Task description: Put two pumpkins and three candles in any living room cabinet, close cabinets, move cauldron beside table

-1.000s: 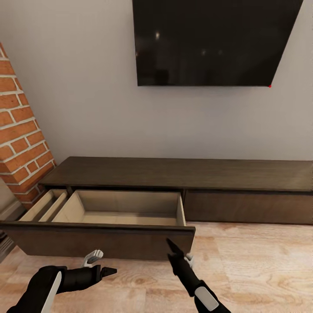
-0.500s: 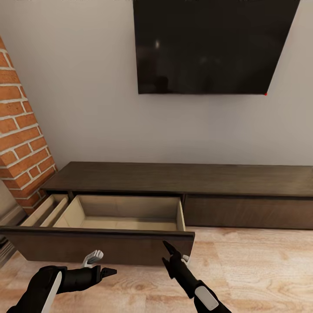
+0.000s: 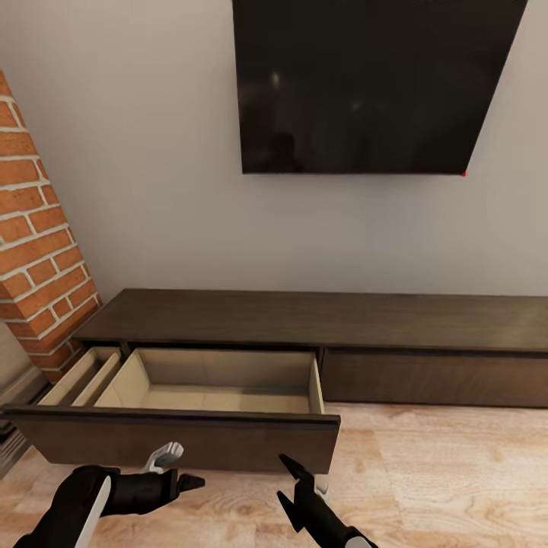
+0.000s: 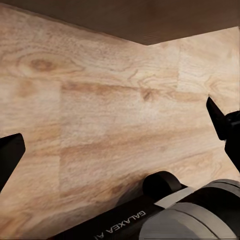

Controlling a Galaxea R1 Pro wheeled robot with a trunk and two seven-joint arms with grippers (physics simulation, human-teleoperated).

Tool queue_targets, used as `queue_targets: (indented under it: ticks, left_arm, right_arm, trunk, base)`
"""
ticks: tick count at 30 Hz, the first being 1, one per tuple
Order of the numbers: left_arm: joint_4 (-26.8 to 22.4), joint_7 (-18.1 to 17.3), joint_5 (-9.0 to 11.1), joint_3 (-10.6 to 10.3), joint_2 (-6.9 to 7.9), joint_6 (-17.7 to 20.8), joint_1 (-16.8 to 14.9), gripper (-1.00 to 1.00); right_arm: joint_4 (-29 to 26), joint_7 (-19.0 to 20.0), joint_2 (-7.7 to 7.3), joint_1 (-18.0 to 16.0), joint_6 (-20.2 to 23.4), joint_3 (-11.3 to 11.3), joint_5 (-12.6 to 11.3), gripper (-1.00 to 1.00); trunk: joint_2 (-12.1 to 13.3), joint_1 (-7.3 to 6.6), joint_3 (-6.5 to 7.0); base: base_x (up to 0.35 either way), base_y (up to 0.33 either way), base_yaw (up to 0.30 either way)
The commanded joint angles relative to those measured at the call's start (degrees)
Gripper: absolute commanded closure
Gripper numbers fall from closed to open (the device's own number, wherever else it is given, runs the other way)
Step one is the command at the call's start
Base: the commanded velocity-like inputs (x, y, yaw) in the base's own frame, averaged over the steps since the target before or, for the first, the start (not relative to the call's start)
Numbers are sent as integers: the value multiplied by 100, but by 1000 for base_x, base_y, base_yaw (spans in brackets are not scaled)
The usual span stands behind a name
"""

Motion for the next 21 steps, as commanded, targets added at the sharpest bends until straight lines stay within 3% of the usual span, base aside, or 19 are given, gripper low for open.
queue_targets:
  ticks: [1, 5, 15, 21]
  left_arm:
    - [1, 1, -10, -32, 4, 0, 0, -100]
    - [4, 5, -32, -169, 10, 5, 0, -100]
    - [5, 14, -63, -197, -6, 0, 0, -100]
    - [5, 13, -256, -192, -21, -3, 0, -100]
  right_arm:
    - [1, 2, 0, 7, 0, -1, 1, -100]
    - [4, -2, -86, 73, 12, 1, 2, -100]
    - [13, -9, -292, 86, 37, -34, -7, -100]
    - [13, -42, -388, 86, 31, -109, 1, -100]
  trunk:
    - [42, -23, 18]
    - [202, -110, 90]
    - [603, -330, 270]
    - [844, -462, 378]
  base:
    - [0, 0, 0]
    - [0, 0, 0]
    - [0, 0, 0]
    - [0, 0, 0]
